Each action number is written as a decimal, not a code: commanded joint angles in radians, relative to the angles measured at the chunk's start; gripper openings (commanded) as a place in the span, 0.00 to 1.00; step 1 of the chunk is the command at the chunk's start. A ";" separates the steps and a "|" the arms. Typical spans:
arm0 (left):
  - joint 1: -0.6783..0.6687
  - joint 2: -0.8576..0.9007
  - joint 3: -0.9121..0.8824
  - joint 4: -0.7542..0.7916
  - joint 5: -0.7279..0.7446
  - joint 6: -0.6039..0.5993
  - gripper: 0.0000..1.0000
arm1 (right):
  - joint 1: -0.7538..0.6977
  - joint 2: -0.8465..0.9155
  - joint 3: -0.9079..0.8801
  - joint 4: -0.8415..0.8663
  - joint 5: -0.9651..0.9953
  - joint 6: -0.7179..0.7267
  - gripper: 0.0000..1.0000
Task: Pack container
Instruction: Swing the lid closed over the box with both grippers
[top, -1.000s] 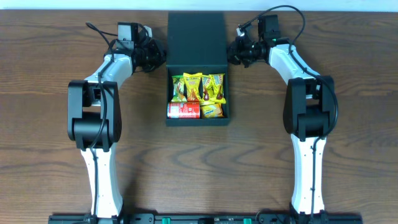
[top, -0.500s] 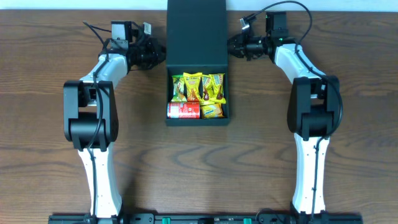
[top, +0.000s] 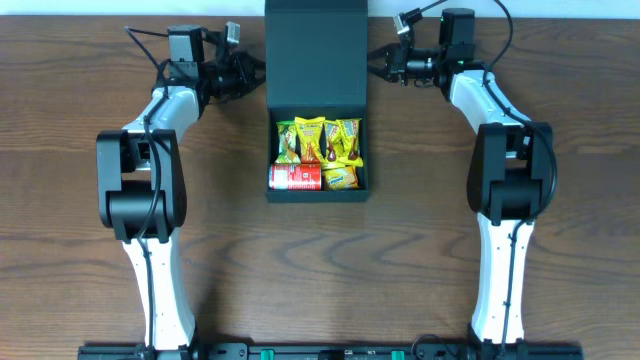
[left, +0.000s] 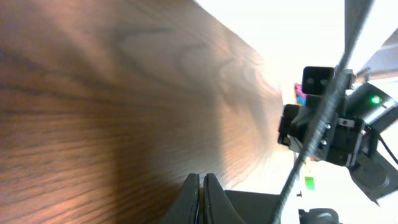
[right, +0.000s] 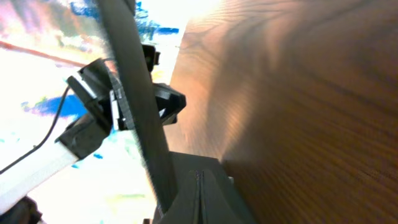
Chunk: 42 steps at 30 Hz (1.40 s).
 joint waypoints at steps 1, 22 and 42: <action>0.003 0.005 0.026 0.051 0.111 0.023 0.06 | 0.000 0.012 0.004 0.037 -0.115 0.030 0.02; 0.024 0.005 0.026 0.208 0.513 0.100 0.06 | 0.016 0.012 0.004 0.237 -0.283 0.118 0.02; 0.022 0.005 0.026 0.198 0.400 0.063 0.06 | 0.030 0.012 0.004 0.256 -0.195 0.156 0.02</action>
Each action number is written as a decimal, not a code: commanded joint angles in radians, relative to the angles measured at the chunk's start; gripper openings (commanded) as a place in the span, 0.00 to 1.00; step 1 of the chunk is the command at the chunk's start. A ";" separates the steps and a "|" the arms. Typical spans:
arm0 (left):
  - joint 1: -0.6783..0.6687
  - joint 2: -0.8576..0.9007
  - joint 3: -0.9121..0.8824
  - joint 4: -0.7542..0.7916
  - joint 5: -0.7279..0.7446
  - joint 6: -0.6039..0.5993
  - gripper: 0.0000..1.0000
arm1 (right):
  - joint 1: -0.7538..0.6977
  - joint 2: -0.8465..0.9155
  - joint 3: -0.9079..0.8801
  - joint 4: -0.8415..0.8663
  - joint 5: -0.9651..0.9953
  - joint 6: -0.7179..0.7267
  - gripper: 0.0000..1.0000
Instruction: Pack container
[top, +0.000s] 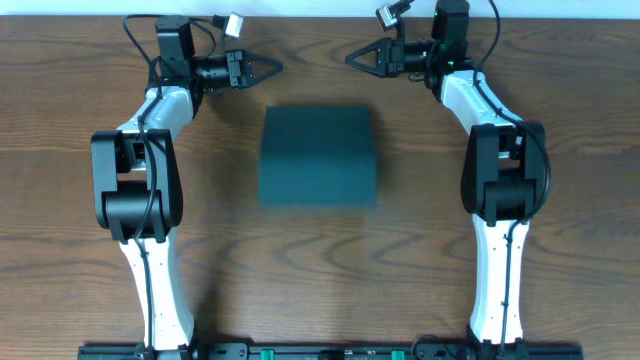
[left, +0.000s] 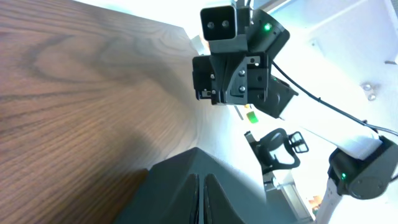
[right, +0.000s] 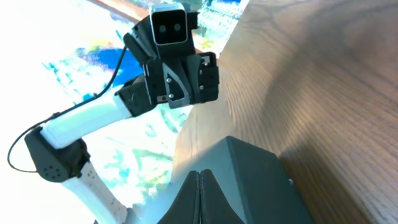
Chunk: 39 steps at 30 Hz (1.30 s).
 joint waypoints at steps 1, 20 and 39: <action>-0.003 0.005 0.026 -0.001 -0.019 -0.006 0.06 | -0.005 0.012 0.004 0.002 0.023 0.016 0.02; -0.023 -0.054 0.032 -0.285 -0.638 -0.112 0.06 | 0.000 -0.021 0.056 -0.224 0.494 0.061 0.02; -0.154 -0.523 0.032 -1.021 -0.986 0.351 0.06 | 0.062 -0.386 0.163 -1.312 0.911 -0.655 0.02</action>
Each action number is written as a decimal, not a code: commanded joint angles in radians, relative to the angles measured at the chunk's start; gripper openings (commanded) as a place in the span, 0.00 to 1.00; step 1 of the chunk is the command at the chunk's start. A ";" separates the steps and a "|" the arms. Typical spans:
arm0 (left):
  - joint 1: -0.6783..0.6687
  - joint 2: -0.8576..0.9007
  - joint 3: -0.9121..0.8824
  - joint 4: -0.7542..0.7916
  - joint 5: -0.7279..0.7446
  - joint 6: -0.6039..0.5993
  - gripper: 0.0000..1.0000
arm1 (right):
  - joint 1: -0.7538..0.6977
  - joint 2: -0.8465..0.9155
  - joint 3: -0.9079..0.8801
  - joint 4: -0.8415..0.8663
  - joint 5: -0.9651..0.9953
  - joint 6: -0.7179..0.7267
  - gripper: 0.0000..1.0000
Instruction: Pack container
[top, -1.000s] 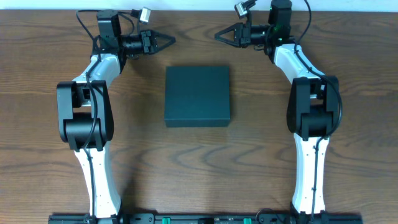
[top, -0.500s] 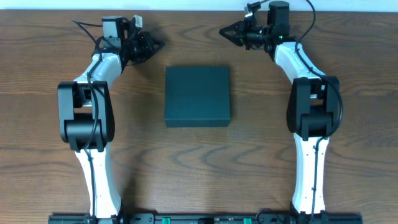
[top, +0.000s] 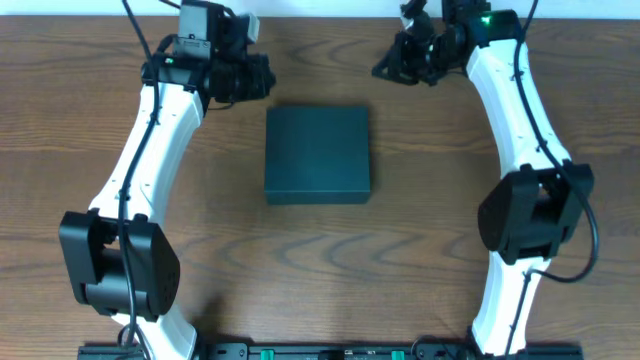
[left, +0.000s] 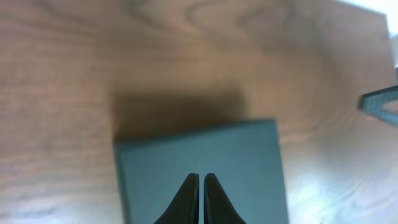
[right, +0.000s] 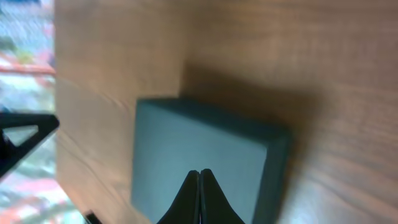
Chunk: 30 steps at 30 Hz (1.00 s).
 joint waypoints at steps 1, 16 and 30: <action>0.026 -0.076 0.003 -0.061 -0.036 0.097 0.06 | 0.002 -0.047 0.005 -0.050 0.057 -0.143 0.02; 0.037 -0.454 -0.061 -0.283 -0.133 0.330 0.06 | -0.009 -0.561 -0.325 -0.018 0.351 -0.188 0.02; 0.035 -0.618 -0.407 -0.179 -0.048 0.228 0.35 | -0.002 -0.890 -0.989 0.278 0.365 -0.126 0.99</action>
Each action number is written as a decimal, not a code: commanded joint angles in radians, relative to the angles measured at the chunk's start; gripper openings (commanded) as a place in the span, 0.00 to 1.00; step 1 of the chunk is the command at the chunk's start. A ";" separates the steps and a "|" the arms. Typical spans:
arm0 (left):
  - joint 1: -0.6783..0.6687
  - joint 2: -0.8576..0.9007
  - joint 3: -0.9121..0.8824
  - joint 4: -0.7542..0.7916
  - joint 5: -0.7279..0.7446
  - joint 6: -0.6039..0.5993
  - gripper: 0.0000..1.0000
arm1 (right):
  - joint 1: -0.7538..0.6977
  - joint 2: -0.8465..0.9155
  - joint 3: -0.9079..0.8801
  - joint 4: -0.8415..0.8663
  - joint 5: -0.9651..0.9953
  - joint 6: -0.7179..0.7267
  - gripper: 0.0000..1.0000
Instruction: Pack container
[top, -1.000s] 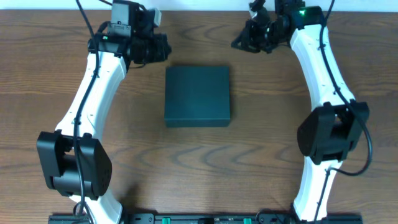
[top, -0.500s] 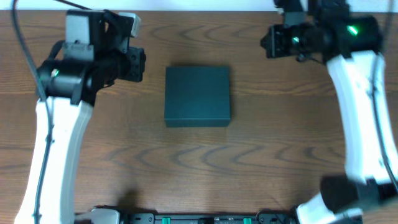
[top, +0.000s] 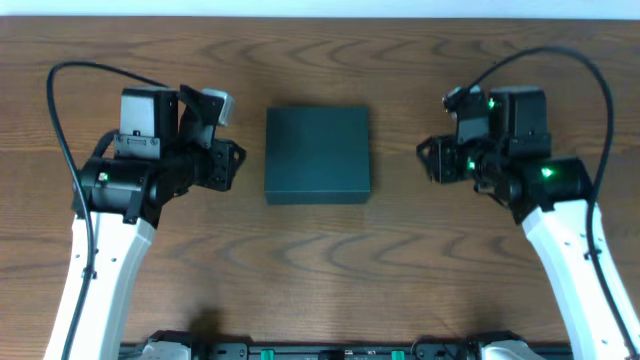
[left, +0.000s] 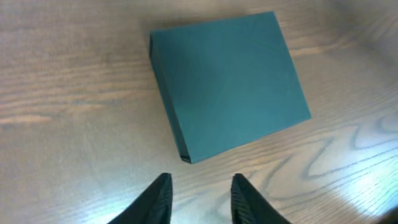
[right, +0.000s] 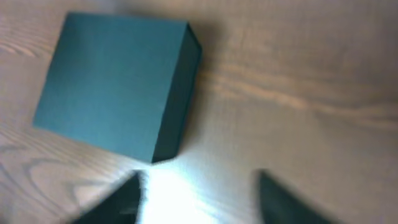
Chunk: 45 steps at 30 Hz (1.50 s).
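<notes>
A dark green box (top: 317, 155) lies shut on the wooden table, its lid flat. The left wrist view shows the box (left: 230, 115) from above, and the right wrist view shows the box (right: 118, 106) too. My left gripper (left: 200, 190) hangs open over bare wood left of the box, holding nothing. My right gripper (right: 199, 193) is open as well, over bare wood right of the box, its fingers blurred. The snacks inside are hidden by the lid.
The wooden table (top: 320, 260) stretches all around the box. Black cables loop from both arms toward the table's far edge. Nothing else lies on the wood.
Both arms have pulled back from the far side of the table to either side of the box. Both grippers were shut and are now open. The box stays shut in place.
First the box stood open with snack packets inside, both shut grippers at its raised lid. Later the lid was down and the grippers were behind the box. They stayed shut near the far edge, and now they are open beside the box.
</notes>
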 joint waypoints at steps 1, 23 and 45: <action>0.000 -0.018 0.000 -0.003 0.027 -0.045 0.51 | 0.008 -0.008 -0.032 -0.017 0.003 0.027 0.99; -0.007 -0.056 0.000 -0.040 -0.013 -0.083 0.95 | 0.014 -0.001 -0.075 -0.049 0.002 0.060 0.99; 0.126 -0.974 -0.745 0.226 -0.299 0.146 0.95 | 0.014 -0.001 -0.075 -0.049 0.002 0.060 0.99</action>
